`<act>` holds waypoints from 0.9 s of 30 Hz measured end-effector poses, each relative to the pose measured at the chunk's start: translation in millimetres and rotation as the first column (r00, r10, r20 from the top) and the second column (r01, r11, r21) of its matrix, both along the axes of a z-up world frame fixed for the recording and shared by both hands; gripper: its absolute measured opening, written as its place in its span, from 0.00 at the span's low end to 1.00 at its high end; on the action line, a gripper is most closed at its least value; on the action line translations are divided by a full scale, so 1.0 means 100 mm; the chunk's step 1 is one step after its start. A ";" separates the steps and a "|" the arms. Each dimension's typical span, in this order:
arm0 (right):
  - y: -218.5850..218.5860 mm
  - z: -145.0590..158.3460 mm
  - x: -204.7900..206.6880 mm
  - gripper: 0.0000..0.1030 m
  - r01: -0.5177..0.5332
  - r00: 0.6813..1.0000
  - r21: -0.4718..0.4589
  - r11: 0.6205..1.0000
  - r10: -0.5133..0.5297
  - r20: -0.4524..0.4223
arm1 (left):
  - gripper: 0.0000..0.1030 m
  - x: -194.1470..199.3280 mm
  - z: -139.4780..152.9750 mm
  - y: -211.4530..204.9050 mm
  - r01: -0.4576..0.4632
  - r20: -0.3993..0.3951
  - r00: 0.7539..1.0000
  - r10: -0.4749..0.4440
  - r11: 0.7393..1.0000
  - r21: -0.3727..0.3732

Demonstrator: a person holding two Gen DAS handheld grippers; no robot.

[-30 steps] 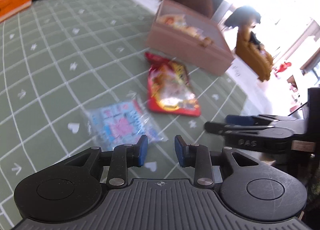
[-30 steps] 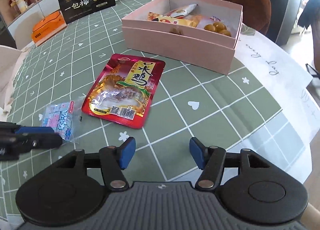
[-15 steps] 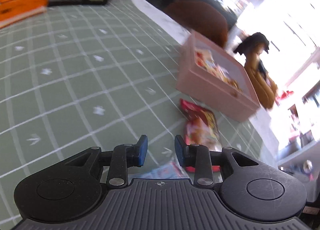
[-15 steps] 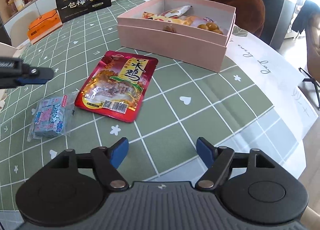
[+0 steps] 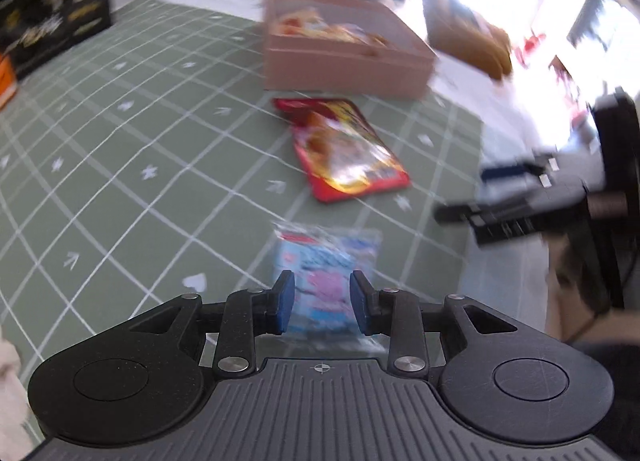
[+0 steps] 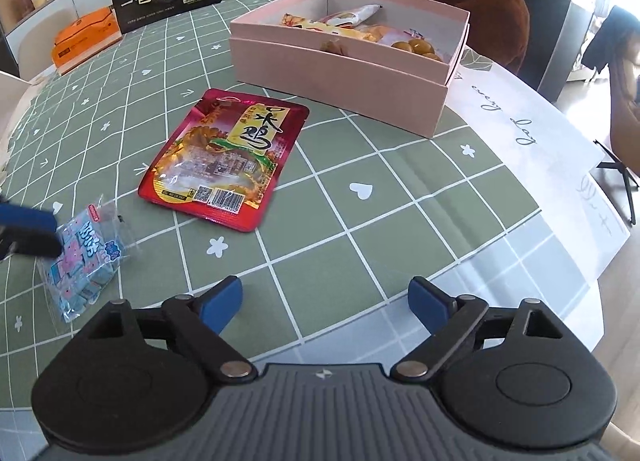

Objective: Organize snacks

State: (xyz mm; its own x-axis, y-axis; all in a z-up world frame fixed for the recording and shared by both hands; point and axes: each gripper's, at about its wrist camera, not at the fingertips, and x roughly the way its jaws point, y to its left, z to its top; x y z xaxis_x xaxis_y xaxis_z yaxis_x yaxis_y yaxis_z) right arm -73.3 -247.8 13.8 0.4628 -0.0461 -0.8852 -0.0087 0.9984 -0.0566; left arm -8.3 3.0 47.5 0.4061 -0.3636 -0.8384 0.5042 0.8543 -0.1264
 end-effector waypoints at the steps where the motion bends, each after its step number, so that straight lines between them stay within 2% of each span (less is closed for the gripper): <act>1: 0.01 0.00 0.00 0.89 0.004 1.000 -0.001 1.000 -0.004 0.001 | 0.34 -0.02 0.00 -0.08 0.026 0.010 1.000 -0.027 0.999 0.039; 5: 0.02 -0.01 0.01 0.90 0.020 1.000 -0.004 1.000 -0.020 0.002 | 0.35 -0.05 -0.08 -0.37 0.091 0.025 0.995 -0.097 0.980 0.177; 9: 0.02 -0.02 -0.02 0.91 0.032 0.999 -0.004 0.999 -0.032 0.008 | 0.45 -0.03 -0.12 -0.52 0.114 0.035 0.992 -0.124 0.971 0.209; 13: 0.02 -0.02 -0.04 0.92 0.037 0.999 -0.005 0.999 -0.037 0.019 | 0.64 -0.03 -0.16 -0.60 0.135 0.028 0.989 -0.143 0.971 0.199; 15: 0.02 -0.02 -0.04 0.92 0.037 0.999 -0.006 0.999 -0.037 0.020 | 0.65 -0.03 -0.17 -0.57 0.124 0.041 0.990 -0.134 0.975 0.186; 18: 0.02 -0.03 -0.05 0.94 0.037 0.999 -0.006 0.999 -0.037 0.021 | 0.67 0.01 -0.21 -0.47 0.044 0.104 0.992 -0.070 0.971 0.234; 22: 0.02 -0.04 -0.06 1.00 0.035 0.999 -0.006 0.999 -0.035 0.019 | 0.73 0.15 -0.30 -0.21 -0.081 0.064 0.995 0.071 0.982 0.168; 24: 0.03 -0.05 -0.07 1.00 0.038 0.999 -0.010 0.999 -0.037 0.025 | 0.75 0.17 -0.30 -0.17 -0.085 0.047 0.996 0.079 0.987 0.134; 27: 0.04 -0.06 -0.09 1.00 0.049 0.998 -0.011 0.999 -0.049 0.033 | 0.87 0.18 -0.31 -0.15 -0.067 0.036 0.997 0.064 0.994 0.088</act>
State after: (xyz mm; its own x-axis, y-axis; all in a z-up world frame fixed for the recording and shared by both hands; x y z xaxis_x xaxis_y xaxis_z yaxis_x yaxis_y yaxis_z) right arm -82.2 -243.8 7.4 0.4885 -0.0797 -0.8689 0.0425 0.9968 -0.0676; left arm 9.8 -12.1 16.5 0.4546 -0.2601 -0.8519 0.4493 0.8928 -0.0328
